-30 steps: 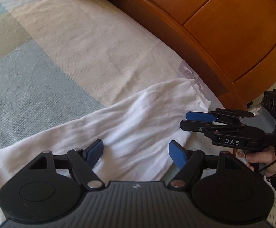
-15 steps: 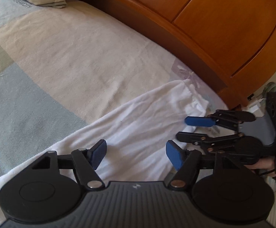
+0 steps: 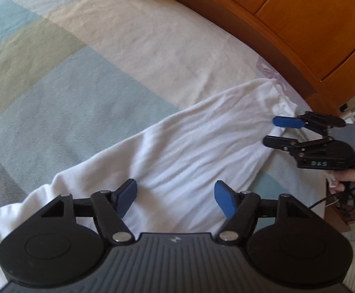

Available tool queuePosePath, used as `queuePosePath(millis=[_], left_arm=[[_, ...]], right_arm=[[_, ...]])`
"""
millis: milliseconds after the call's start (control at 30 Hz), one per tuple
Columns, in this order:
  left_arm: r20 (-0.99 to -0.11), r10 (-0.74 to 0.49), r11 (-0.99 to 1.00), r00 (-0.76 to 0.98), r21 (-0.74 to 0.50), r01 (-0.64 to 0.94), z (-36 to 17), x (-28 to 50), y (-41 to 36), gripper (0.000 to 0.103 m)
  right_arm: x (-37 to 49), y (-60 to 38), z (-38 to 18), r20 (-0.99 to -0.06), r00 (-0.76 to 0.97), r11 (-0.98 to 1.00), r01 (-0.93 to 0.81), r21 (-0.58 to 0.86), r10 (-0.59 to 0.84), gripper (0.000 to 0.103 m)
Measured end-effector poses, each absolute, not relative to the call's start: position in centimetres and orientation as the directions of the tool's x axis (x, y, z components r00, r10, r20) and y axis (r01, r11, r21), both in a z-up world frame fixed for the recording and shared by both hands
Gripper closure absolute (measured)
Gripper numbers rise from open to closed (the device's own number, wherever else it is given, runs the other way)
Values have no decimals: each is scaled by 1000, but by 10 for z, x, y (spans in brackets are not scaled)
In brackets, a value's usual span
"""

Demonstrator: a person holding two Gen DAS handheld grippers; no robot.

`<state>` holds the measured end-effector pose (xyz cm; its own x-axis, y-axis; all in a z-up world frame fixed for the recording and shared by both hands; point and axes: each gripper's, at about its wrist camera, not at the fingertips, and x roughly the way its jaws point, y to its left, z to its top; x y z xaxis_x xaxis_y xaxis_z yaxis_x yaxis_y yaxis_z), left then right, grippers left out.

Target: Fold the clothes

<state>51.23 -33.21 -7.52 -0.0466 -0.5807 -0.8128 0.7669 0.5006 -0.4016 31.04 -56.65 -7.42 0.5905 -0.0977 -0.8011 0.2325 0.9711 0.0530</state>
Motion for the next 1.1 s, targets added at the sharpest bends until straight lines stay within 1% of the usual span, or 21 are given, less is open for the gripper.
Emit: queuePosePath(millis=[100, 200, 300, 333, 400, 467, 567, 667, 700, 733, 767, 800, 833, 900, 967, 1000, 1100], left_arm=[[-798, -602, 545, 25, -388, 743, -75, 530, -330, 33], [-813, -578, 593, 61, -367, 717, -65, 538, -329, 35], [-814, -572, 582, 101, -316, 749, -47, 525, -311, 33], [-819, -562, 584, 119, -291, 758, -45, 519, -303, 30], [-829, -536, 590, 159, -233, 773, -42, 508, -287, 30], [-850, -482, 606, 211, -150, 781, -50, 502, -275, 30], [-873, -410, 633, 262, -66, 772, -68, 501, -265, 31], [-863, -417, 643, 285, -58, 763, -74, 511, -256, 27], [-863, -413, 647, 291, -53, 761, -74, 515, -255, 26], [-863, -410, 655, 296, -53, 754, -74, 520, -255, 26], [-864, -405, 663, 300, -52, 747, -73, 525, -254, 27], [-867, -397, 670, 302, -49, 740, -72, 529, -254, 28], [-870, -387, 678, 304, -45, 734, -69, 532, -255, 30], [-868, -384, 687, 315, -41, 725, -60, 535, -253, 31], [-855, -399, 688, 331, -41, 724, -48, 531, -247, 30], [-852, -395, 692, 344, -30, 721, -42, 526, -243, 30], [-848, -368, 708, 381, 10, 706, -32, 512, -227, 29]], right_arm=[[312, -561, -75, -800, 589, 974, 224, 29, -112, 31], [313, -560, -75, -803, 585, 975, 221, 25, -112, 29], [316, -561, -74, -813, 572, 975, 221, 24, -109, 27], [317, -561, -73, -817, 567, 975, 222, 24, -109, 27], [322, -558, -68, -828, 545, 971, 239, 5, -130, 27], [325, -555, -61, -822, 551, 969, 247, -8, -147, 26], [331, -550, -57, -792, 596, 975, 221, 5, -131, 16], [342, -544, -67, -813, 573, 988, 153, -10, -97, 16], [341, -544, -73, -822, 559, 991, 127, -48, -111, 15], [337, -547, -77, -825, 552, 990, 116, -73, -126, 11], [331, -556, -79, -820, 559, 989, 132, -61, -125, 4], [325, -564, -79, -819, 560, 987, 152, -48, -126, 1], [324, -572, -77, -828, 546, 982, 185, -31, -129, 1], [324, -578, -70, -844, 513, 970, 240, -35, -157, 1], [328, -569, -61, -843, 520, 971, 240, -8, -136, 1], [331, -562, -56, -840, 530, 974, 228, 7, -118, 1], [348, -518, -42, -803, 596, 994, 100, 47, -23, 1]])
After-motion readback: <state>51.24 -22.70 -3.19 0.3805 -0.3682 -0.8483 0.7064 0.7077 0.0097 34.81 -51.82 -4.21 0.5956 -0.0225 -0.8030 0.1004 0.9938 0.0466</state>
